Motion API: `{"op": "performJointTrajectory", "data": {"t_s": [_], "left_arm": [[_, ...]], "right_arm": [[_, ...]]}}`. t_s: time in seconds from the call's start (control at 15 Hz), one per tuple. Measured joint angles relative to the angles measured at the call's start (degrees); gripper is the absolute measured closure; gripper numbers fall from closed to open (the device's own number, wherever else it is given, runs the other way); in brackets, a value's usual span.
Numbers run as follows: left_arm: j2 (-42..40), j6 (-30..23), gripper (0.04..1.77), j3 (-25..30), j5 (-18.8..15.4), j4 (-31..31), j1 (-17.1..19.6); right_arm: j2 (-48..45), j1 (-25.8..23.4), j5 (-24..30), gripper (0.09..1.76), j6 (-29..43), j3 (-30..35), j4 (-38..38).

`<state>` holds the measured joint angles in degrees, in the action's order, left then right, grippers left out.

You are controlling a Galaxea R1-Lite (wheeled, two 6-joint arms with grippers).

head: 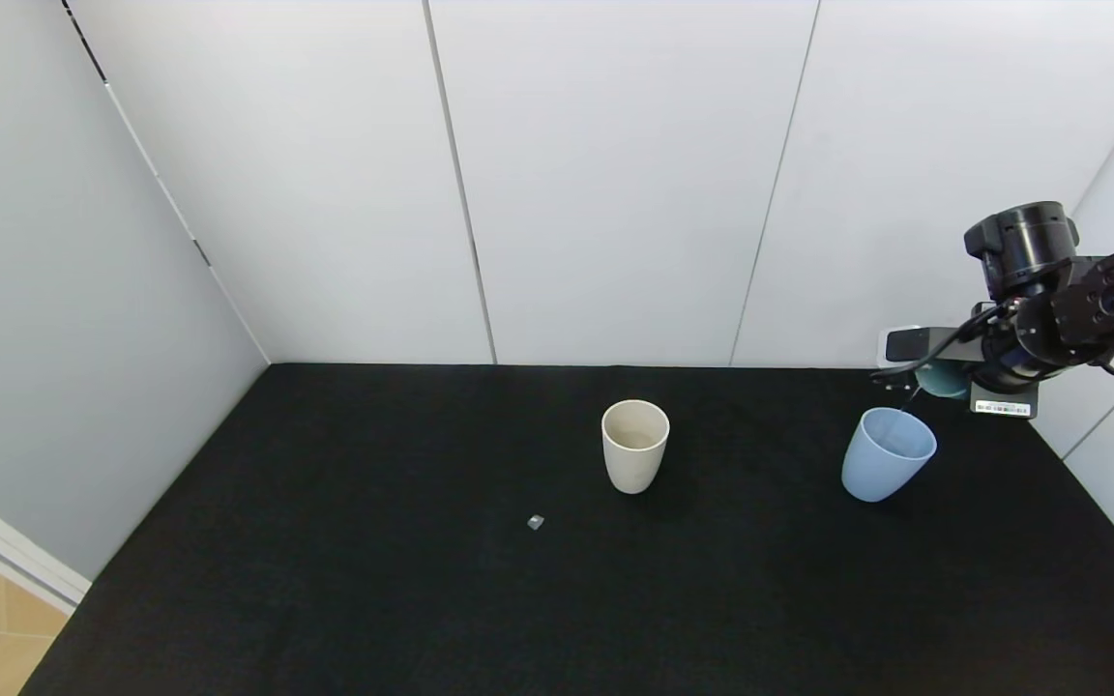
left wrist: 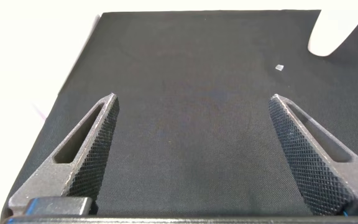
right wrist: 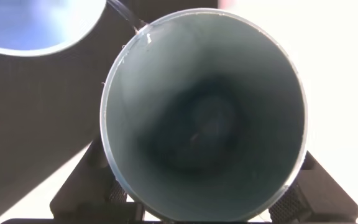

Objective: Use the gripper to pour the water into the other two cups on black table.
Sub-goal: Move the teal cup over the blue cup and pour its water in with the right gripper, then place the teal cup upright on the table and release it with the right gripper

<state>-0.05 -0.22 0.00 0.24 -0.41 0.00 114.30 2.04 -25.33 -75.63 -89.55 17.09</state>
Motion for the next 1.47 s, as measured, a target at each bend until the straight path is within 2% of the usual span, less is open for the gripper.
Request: {"op": "performJointTrajectory", "data": {"t_s": [0.33,0.6,0.87,1.13,1.4,1.47], "left_arm": [[0.0,-0.02,0.09,0.0,0.0,0.0,0.02],[0.0,0.0,0.09,0.0,0.0,0.0,0.05],[0.0,0.0,0.09,0.0,-0.02,0.0,0.05],[0.0,0.0,0.09,0.0,0.0,-0.02,0.02],[0.0,-0.02,0.09,0.0,0.0,0.0,0.05],[0.0,-0.02,0.09,0.0,0.0,0.0,0.05]], "right_arm": [[-2.41,-2.47,8.03,0.65,4.8,1.4,0.18],[-5.47,-2.44,14.26,0.65,13.04,1.44,0.68],[-8.46,0.6,20.82,0.65,26.62,1.18,3.05],[-9.78,5.92,25.0,0.66,42.5,1.22,2.69],[-10.36,11.33,26.26,0.66,52.35,2.12,2.33],[-10.25,12.52,26.23,0.66,54.93,2.97,0.21]]}}
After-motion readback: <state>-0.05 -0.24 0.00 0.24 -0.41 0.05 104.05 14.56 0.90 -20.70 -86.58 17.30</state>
